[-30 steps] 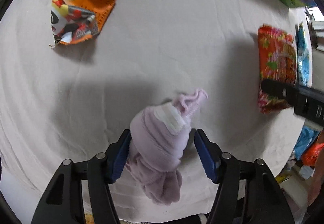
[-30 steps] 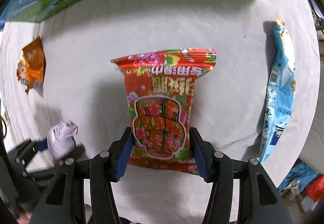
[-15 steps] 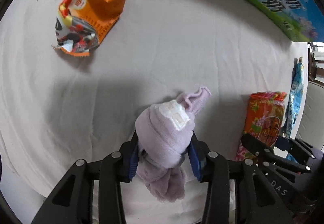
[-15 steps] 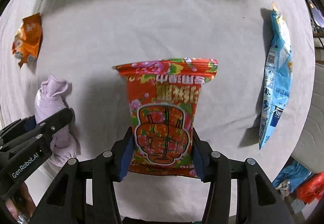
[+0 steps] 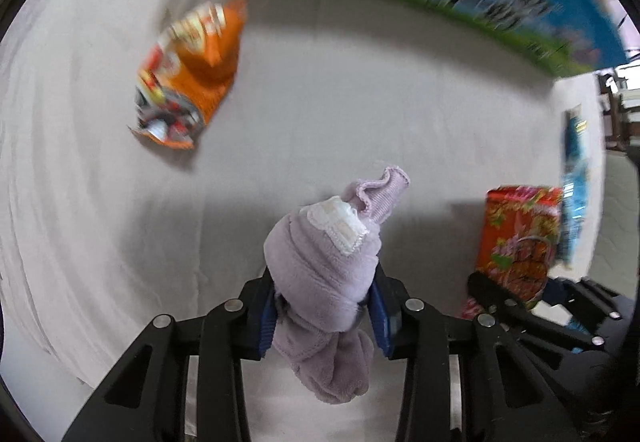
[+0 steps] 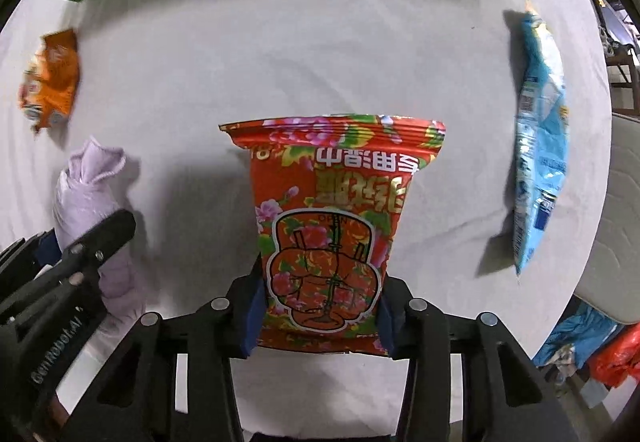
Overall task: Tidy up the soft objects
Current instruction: 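Carry the candy pack and sock over the box with both tools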
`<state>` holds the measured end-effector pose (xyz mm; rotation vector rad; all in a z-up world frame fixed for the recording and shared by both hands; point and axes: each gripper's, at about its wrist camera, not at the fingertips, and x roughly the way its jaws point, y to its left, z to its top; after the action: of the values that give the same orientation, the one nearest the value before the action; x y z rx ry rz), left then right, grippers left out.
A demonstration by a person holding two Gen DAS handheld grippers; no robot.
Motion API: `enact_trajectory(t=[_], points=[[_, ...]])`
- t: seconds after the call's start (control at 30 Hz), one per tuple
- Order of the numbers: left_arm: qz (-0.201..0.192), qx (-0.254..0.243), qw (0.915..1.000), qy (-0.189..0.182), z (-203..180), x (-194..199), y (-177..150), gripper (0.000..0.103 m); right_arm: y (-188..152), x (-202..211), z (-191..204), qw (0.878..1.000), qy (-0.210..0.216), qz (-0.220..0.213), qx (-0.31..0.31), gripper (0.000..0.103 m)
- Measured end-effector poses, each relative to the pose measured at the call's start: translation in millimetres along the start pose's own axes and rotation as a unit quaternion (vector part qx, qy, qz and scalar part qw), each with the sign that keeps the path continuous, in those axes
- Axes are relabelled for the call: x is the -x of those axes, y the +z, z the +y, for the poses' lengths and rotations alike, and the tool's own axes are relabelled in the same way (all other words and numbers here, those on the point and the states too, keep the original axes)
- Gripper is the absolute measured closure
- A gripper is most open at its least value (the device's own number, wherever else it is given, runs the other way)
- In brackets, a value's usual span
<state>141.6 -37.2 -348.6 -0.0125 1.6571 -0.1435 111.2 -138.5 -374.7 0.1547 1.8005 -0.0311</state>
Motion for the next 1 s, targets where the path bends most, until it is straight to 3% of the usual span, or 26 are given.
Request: enact_trajectory(t=[0.3, 0.47, 0.6, 0.8, 1.0], points=[[-0.106, -0.016, 0.9936, -0.035, -16, 127, 17, 0.067, -5, 124, -32, 0.994, 0.049, -0.093, 0.0, 0.056], [-0.146, -0.029, 0.988, -0.039, -24, 172, 31, 0.067, -14, 185, -51, 0.988, 0.054, -0.143, -0.001, 0.056], [-0.166, -0.032, 0.9848, -0.041, -25, 181, 41, 0.067, -1, 226, -59, 0.984, 0.061, -0.168, -0.002, 0.056], [-0.18, -0.03, 0.982, -0.048, -28, 190, 63, 0.067, 20, 229, -59, 0.98, 0.075, -0.183, -0.002, 0.056], [-0.185, -0.034, 0.981, -0.05, -28, 199, 122, 0.067, 66, 250, -67, 0.978, 0.074, -0.196, -0.014, 0.056]])
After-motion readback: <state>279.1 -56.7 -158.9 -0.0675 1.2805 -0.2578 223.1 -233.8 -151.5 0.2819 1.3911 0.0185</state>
